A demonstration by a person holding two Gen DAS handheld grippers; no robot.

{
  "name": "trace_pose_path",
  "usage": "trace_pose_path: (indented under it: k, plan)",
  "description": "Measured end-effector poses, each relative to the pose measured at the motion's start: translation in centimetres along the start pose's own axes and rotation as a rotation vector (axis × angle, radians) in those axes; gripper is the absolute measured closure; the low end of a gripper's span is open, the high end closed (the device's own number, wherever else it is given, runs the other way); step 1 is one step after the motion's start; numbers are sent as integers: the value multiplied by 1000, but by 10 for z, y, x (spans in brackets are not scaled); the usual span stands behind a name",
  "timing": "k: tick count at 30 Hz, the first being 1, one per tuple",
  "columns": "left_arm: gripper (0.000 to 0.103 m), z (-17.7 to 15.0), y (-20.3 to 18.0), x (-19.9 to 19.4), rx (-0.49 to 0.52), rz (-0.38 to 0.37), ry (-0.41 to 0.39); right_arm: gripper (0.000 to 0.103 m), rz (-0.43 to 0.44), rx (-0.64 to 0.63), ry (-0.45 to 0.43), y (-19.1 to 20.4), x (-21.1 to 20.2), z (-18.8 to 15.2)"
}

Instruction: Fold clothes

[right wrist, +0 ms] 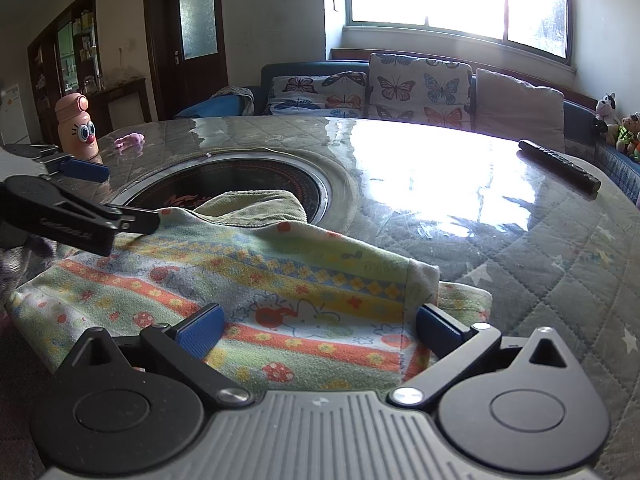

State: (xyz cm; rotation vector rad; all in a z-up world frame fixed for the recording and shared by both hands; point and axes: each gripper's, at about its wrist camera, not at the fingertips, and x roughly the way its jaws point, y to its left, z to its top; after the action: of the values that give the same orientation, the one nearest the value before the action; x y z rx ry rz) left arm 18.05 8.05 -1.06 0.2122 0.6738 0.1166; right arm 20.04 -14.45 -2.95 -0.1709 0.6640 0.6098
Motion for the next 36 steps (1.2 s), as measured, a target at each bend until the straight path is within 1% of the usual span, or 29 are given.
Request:
trace_pose_path:
  k: [2, 5, 9, 12, 16, 24, 27, 29, 32, 34, 36]
  plan:
    - [0, 2, 1, 8, -1, -9, 25, 0, 0, 0, 0, 0, 0, 0]
    - [0, -1, 4, 13, 5, -19, 37, 0, 1, 0, 0, 0, 0, 0]
    - [0, -5, 4, 11, 12, -15, 28, 0, 1, 1, 0, 0, 0, 0]
    - [0, -7, 9, 11, 5, 3, 26, 0, 1, 1, 0, 0, 0, 0]
    - [0, -11, 17, 13, 2, 55, 38, 0, 0, 0, 2, 0, 0, 1]
    - [0, -20, 31, -1, -40, 93, 39, 0, -8, -10, 5, 1, 1, 1]
    - [0, -23, 33, -17, -60, 76, 19, 0, -34, -14, -4, 7, -3, 1]
    - [0, -26, 31, -31, -59, 52, -2, 0, -35, -22, -21, 13, -9, 1]
    - [0, -29, 26, -48, -63, 13, -22, 0, -18, -34, -48, 24, -19, 4]
    - [0, -32, 19, -56, -60, -23, -31, 0, -10, -63, -58, 34, -23, 6]
    - [0, -37, 9, -64, -40, -42, -45, 0, -5, -94, -66, 43, -25, 5]
